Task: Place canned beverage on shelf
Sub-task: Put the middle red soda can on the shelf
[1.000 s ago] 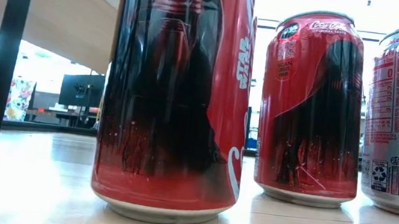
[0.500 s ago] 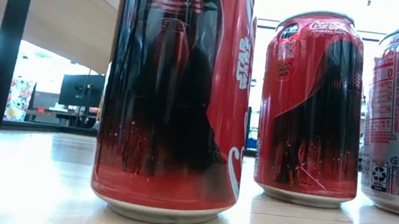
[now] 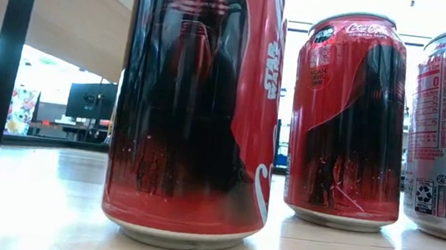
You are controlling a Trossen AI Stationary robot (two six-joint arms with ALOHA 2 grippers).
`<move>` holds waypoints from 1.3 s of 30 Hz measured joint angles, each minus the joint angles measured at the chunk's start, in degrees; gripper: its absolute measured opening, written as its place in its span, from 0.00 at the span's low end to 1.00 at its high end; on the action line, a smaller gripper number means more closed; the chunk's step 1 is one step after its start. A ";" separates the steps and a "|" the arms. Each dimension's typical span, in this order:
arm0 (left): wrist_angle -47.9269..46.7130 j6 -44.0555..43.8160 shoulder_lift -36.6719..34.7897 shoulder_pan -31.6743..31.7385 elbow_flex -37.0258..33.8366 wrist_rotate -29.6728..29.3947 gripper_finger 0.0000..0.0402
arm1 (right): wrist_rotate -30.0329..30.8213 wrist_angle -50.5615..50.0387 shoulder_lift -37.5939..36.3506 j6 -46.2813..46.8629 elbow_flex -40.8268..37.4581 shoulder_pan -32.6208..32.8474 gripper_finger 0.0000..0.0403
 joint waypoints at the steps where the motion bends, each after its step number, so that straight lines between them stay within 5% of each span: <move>1: 0.33 0.23 -0.08 -0.43 -0.42 -0.31 0.96 | -0.01 1.16 0.71 0.49 0.00 -0.46 0.80; 13: -2.34 -3.12 -0.64 -3.28 -1.26 -4.26 0.96 | -3.32 4.49 3.92 5.06 0.04 -3.12 0.80; 17: -1.87 -3.13 -0.60 -2.12 -1.26 -4.45 0.96 | -8.21 4.61 5.20 3.80 0.04 -3.46 0.80; 29: -1.10 -4.97 -0.52 1.86 -1.26 -4.60 0.96 | -8.19 1.90 5.16 3.76 0.00 -5.10 0.80; 39: -1.08 -5.82 -0.52 1.84 -1.26 -4.43 0.96 | -11.35 2.55 4.95 4.89 0.15 -6.20 0.89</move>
